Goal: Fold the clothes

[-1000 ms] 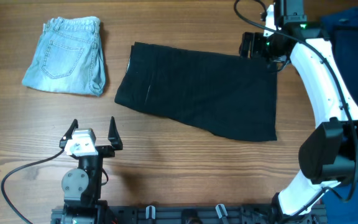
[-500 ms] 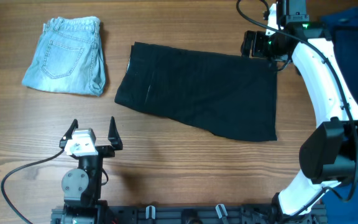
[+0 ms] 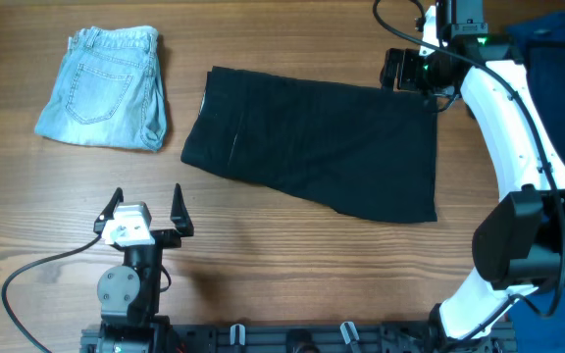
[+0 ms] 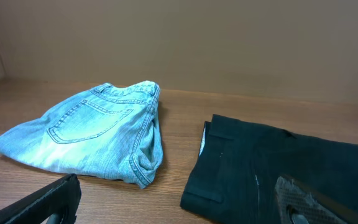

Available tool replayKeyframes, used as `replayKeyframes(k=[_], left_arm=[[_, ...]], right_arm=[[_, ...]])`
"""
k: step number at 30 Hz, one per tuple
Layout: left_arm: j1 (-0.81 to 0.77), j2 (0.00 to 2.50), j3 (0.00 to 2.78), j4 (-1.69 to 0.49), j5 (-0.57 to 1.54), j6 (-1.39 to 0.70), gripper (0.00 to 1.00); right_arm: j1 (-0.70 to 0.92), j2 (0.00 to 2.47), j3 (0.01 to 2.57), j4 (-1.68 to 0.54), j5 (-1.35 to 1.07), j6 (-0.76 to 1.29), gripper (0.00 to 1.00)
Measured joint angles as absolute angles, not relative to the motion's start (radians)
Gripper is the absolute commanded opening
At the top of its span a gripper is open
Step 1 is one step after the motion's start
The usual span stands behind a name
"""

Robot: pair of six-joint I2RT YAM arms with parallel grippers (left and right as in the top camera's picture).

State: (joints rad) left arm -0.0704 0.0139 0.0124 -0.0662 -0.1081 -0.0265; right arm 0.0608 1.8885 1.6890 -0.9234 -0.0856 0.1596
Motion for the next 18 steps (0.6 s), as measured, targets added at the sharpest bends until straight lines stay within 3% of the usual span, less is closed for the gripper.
replayKeyframes(k=[6, 9, 13, 14, 18], left_arm=[[-0.072, 0.014, 0.01, 0.035, 0.021, -0.026, 1.0], [-0.072, 0.028, 0.086, -0.092, 0.125, -0.064, 1.0], [-0.072, 0.235, 0.573, -0.425, 0.171, -0.115, 1.0], [-0.072, 0.372, 0.778, -0.516, 0.178, -0.118, 1.0], [-0.072, 0.767, 1.173, -0.791, 0.185, -0.122, 1.0]], right_arm=[[0.061, 1.888, 1.689, -0.923, -0.086, 0.16, 1.0], [0.061, 1.888, 1.689, -0.923, -0.086, 0.16, 1.0], [0.061, 1.888, 1.689, -0.923, -0.086, 0.16, 1.0], [0.061, 1.888, 1.689, -0.922, -0.086, 0.16, 1.0], [0.061, 1.888, 1.689, -0.917, -0.085, 0.16, 1.0]])
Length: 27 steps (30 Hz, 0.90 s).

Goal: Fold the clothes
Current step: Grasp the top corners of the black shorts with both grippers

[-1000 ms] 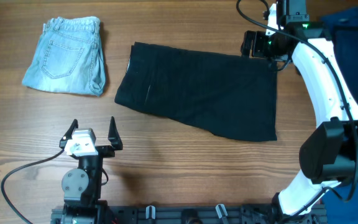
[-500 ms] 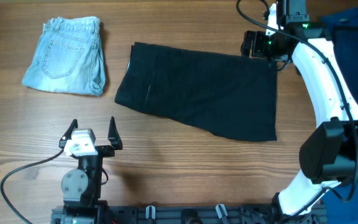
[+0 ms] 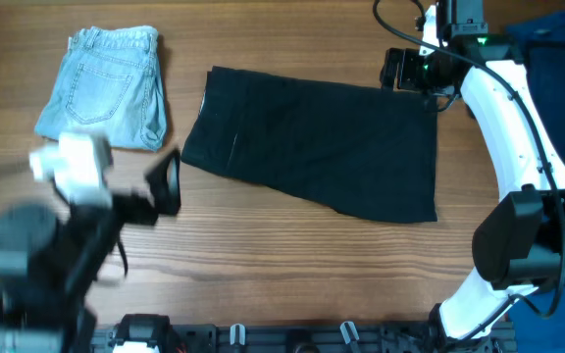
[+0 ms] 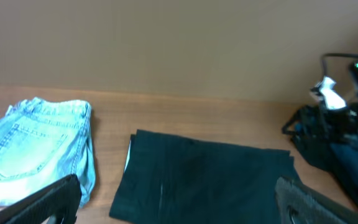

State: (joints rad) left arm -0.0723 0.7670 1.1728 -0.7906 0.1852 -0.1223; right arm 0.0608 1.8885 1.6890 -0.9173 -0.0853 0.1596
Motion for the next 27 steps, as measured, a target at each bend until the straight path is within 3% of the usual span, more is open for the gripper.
replayKeyframes(k=[4, 10, 16, 27], left_arm=[[-0.072, 1.266, 1.385, -0.864, 0.185, -0.123, 1.0], [-0.073, 1.71, 1.396, -0.637, 0.237, -0.13, 0.99], [-0.085, 1.85, 1.399, -0.44, 0.311, -0.133, 0.99], [-0.098, 1.861, 1.4, -0.443, 0.321, -0.133, 1.0]], right_arm=[[0.061, 1.889, 1.689, -0.921, -0.086, 0.16, 1.0], [0.061, 1.89, 1.689, -0.921, -0.086, 0.16, 1.0], [0.061, 1.89, 1.689, -0.92, -0.086, 0.16, 1.0], [0.061, 1.89, 1.689, -0.92, -0.086, 0.16, 1.0]])
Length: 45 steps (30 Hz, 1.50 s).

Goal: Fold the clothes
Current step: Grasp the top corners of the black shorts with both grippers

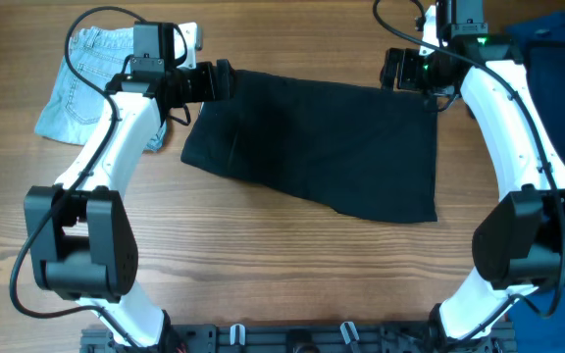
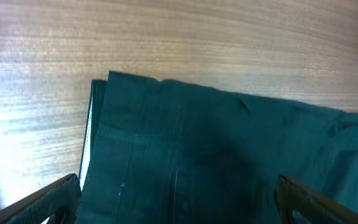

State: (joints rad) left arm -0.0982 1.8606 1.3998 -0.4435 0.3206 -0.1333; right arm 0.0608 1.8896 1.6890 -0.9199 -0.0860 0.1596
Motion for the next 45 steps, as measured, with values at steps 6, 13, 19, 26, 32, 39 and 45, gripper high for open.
replayKeyframes(k=[6, 13, 19, 26, 32, 39, 45], left_arm=[[-0.098, 1.861, 1.4, -0.43, 0.321, -0.134, 0.93], [-0.098, 1.861, 1.404, -0.287, 0.318, -0.14, 0.9], [-0.098, 1.936, 1.407, -0.173, 0.275, -0.067, 0.91], [-0.098, 2.052, 1.407, -0.116, 0.274, -0.049, 0.85], [-0.099, 2.082, 1.407, -0.096, 0.274, -0.046, 0.86], [-0.1, 2.11, 1.407, -0.099, 0.274, -0.045, 0.86], [-0.1, 2.11, 1.407, -0.1, 0.274, -0.045, 0.86]], right_arm=[[0.061, 1.89, 1.689, -0.92, -0.086, 0.16, 1.0], [0.061, 1.89, 1.689, -0.92, -0.086, 0.16, 1.0], [0.061, 1.89, 1.689, -0.92, -0.086, 0.16, 1.0], [0.061, 1.89, 1.689, -0.983, -0.131, 0.163, 0.99], [-0.025, 1.89, 1.636, -1.031, 0.009, 0.364, 0.85], [-0.128, 1.893, 1.374, -0.7, -0.037, 0.389, 0.7], [-0.128, 1.918, 1.257, -0.41, -0.049, 0.389, 0.68]])
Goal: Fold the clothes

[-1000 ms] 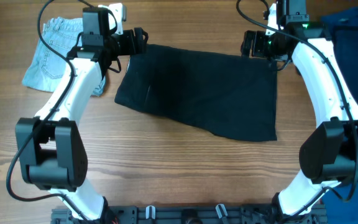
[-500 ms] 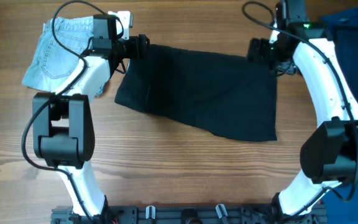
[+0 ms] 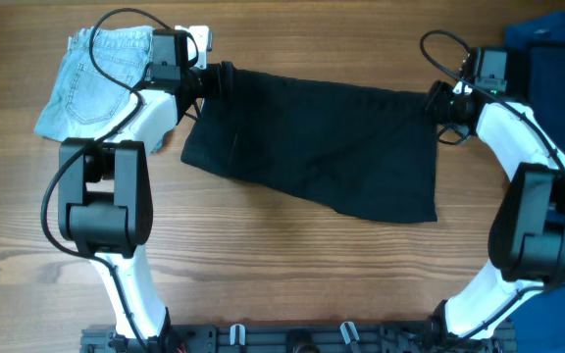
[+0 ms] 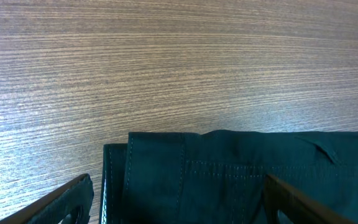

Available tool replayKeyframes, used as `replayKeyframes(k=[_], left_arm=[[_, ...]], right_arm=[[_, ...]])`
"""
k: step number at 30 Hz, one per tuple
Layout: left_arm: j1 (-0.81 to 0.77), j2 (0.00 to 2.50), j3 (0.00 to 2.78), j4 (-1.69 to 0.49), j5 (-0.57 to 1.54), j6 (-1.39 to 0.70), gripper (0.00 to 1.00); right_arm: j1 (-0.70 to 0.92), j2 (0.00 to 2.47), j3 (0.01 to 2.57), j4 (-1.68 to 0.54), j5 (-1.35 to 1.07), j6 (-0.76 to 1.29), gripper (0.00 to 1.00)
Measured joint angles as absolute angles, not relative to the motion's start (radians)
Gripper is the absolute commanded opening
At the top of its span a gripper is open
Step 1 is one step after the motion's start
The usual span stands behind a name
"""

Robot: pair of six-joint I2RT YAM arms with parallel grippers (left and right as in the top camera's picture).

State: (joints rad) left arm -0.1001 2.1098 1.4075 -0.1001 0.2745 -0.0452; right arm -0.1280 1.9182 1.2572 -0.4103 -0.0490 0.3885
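Observation:
A black garment [image 3: 312, 137] lies spread flat across the middle of the table. My left gripper [image 3: 221, 78] is at its far left corner. In the left wrist view it is open [image 4: 179, 180], low over the stitched waistband [image 4: 241, 180], with one finger [image 4: 67, 199] outside the cloth edge and the other [image 4: 303, 199] over the cloth. My right gripper [image 3: 437, 100] sits at the garment's far right corner. The overhead view does not show how its jaws stand.
A folded pair of light blue jeans [image 3: 106, 83] lies at the far left, just behind my left arm. A heap of dark blue clothes [image 3: 557, 44] lies at the far right edge. Bare wooden table [image 3: 263, 275] runs along the front.
My left gripper has dropped closer to the garment's far left corner, still open. My right gripper has shifted from behind the far right corner to the corner itself.
My left arm first rested open at the front left of the table, then was up in motion, then hung over the black garment's far left corner, and is now low at it. My right gripper stayed behind the far right corner until its latest shift.

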Motion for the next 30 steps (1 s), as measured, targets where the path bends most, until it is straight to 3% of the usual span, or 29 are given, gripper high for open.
replayKeyframes(k=[8, 20, 25, 30], left_arm=[[-0.1, 2.11, 1.407, -0.104, 0.274, -0.045, 0.85], [-0.1, 2.177, 1.408, 0.07, 0.275, -0.042, 0.76], [-0.1, 2.201, 1.407, 0.106, 0.274, -0.041, 0.68], [-0.1, 2.225, 1.407, 0.107, 0.279, -0.041, 0.68]], right_arm=[[-0.128, 2.043, 1.253, -0.225, -0.149, 0.326, 0.67], [-0.128, 2.044, 1.253, -0.226, -0.15, 0.292, 0.68], [-0.128, 2.044, 1.253, -0.228, -0.155, 0.29, 0.72], [-0.128, 2.044, 1.254, -0.229, -0.157, 0.289, 0.72]])
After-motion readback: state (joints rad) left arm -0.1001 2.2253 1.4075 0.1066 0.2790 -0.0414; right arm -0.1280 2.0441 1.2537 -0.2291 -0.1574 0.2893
